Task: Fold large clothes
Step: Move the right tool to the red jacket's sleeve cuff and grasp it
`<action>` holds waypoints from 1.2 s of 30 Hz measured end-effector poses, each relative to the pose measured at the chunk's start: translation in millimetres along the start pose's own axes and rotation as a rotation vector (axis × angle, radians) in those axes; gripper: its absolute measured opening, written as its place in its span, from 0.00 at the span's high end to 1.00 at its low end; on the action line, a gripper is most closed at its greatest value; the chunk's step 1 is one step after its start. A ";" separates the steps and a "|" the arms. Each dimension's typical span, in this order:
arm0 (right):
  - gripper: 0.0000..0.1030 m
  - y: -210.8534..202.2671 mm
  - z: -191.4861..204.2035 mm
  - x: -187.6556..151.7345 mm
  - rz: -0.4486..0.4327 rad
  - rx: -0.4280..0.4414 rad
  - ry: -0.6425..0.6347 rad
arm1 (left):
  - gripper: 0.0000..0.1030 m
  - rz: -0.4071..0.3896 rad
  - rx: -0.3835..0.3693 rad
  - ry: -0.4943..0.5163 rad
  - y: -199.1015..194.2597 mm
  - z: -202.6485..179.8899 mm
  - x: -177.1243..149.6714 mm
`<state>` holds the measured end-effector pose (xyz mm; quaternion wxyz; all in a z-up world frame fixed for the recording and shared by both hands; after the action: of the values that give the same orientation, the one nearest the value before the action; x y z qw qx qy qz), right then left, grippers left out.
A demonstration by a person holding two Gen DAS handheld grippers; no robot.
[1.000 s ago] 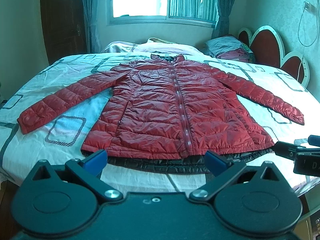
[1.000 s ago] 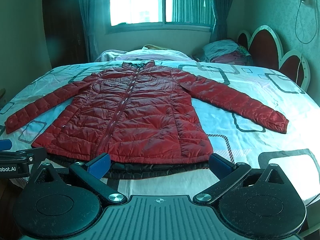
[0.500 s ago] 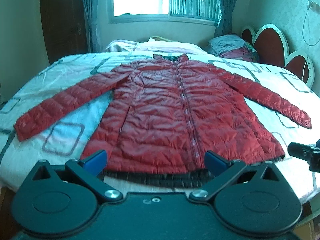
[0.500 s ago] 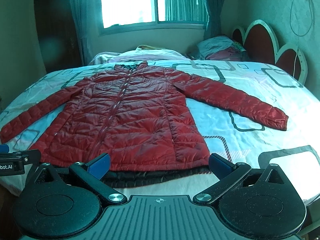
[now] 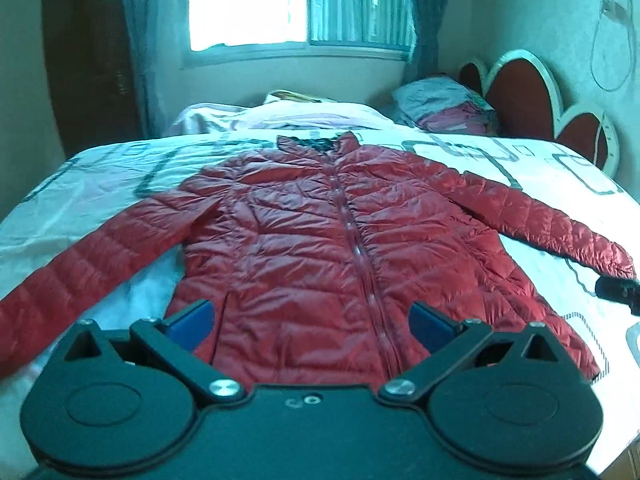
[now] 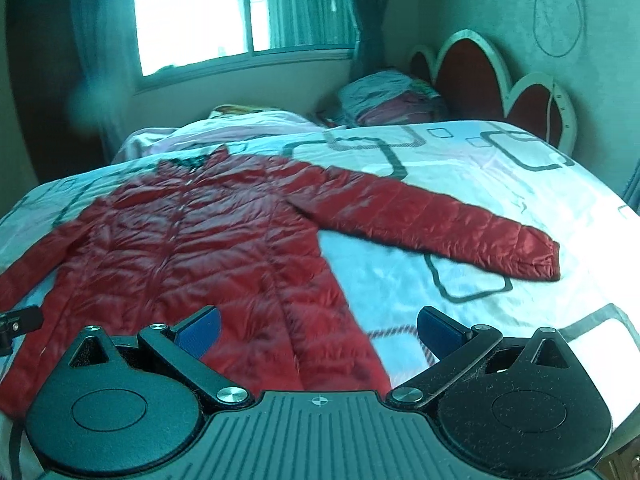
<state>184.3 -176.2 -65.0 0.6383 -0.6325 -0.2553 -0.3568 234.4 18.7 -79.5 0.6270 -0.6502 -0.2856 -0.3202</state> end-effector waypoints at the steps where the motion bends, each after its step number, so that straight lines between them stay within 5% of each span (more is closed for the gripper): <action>1: 0.00 4.1 0.5 3.9 -0.001 -0.009 0.005 | 0.00 0.005 -0.014 0.020 6.7 -1.4 3.0; 10: 0.00 30.1 -18.0 29.1 -0.022 -0.104 0.061 | 0.00 0.031 -0.161 0.141 49.0 -30.6 21.3; 16: 0.00 48.2 -100.9 26.8 -0.034 -0.191 0.268 | 0.00 0.077 -0.237 0.063 82.1 -53.4 29.2; 21: 0.01 74.6 -180.5 21.0 -0.051 -0.268 0.401 | 0.00 0.101 -0.228 0.050 113.2 -72.9 37.3; 22: 0.23 82.3 -194.4 18.7 -0.046 -0.268 0.429 | 0.00 0.113 -0.226 0.048 118.3 -76.5 38.4; 24: 0.43 96.5 -224.7 11.8 -0.021 -0.280 0.507 | 0.00 0.126 -0.216 0.040 128.2 -83.4 41.1; 36: 0.43 136.9 -313.7 -18.1 -0.051 -0.174 0.860 | 0.00 0.189 -0.172 0.018 169.6 -127.4 53.7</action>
<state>240.4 -491.8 -186.5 0.6218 -0.4714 0.0494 -0.6235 392.1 -118.7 -144.0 0.5988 -0.7227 -0.1890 -0.2890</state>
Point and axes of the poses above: each gripper's, at about its wrist camera, not at the fingertips, and y roughly the way its jaws point, z to its left, x to its top, the point moved 10 cm from there along y, roughly the way its jaws point, and after that the axes turned 2 degrees about -y, right-handed, at the moved point
